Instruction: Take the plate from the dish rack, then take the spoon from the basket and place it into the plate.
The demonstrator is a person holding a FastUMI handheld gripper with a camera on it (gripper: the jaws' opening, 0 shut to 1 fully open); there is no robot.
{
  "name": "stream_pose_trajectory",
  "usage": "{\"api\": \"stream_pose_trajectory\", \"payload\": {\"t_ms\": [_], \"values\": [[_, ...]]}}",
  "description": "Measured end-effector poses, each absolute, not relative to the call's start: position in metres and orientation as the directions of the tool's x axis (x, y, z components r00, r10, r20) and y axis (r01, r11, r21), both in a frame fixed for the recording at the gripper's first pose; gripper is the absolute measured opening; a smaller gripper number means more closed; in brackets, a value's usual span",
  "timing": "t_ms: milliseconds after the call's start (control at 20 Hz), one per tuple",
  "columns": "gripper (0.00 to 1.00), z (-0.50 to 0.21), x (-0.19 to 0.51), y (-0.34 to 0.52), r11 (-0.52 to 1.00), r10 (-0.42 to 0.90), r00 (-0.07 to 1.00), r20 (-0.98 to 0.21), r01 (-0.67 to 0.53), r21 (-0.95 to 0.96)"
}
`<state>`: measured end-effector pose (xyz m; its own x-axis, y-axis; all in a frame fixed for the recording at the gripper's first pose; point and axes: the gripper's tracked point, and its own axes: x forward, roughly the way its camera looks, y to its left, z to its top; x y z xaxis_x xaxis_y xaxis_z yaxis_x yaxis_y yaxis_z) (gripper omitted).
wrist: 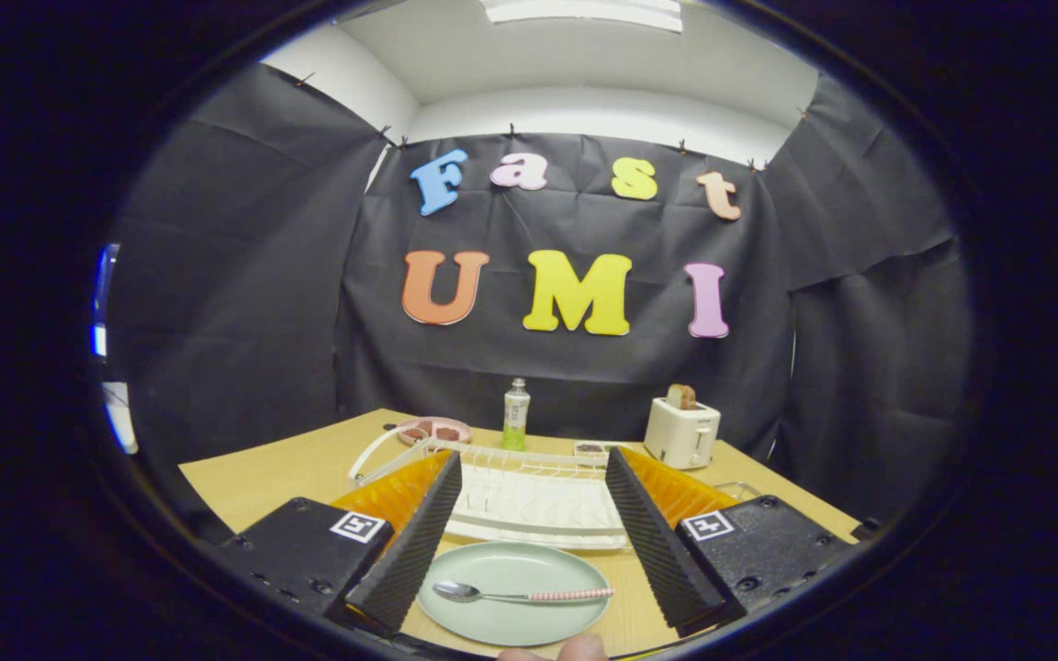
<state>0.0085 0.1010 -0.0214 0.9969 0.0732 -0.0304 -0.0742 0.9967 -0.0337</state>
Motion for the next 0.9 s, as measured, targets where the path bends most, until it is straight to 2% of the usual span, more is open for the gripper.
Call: {"api": "stream_pose_trajectory", "payload": {"t_ms": [650,900], "values": [[1.00,-0.013,0.004,0.093,1.000,0.012,1.000,-0.014,-0.012,0.014],[1.00,-0.024,0.014,0.093,0.999,-0.002,0.999,-0.055,0.004,0.044]]}}
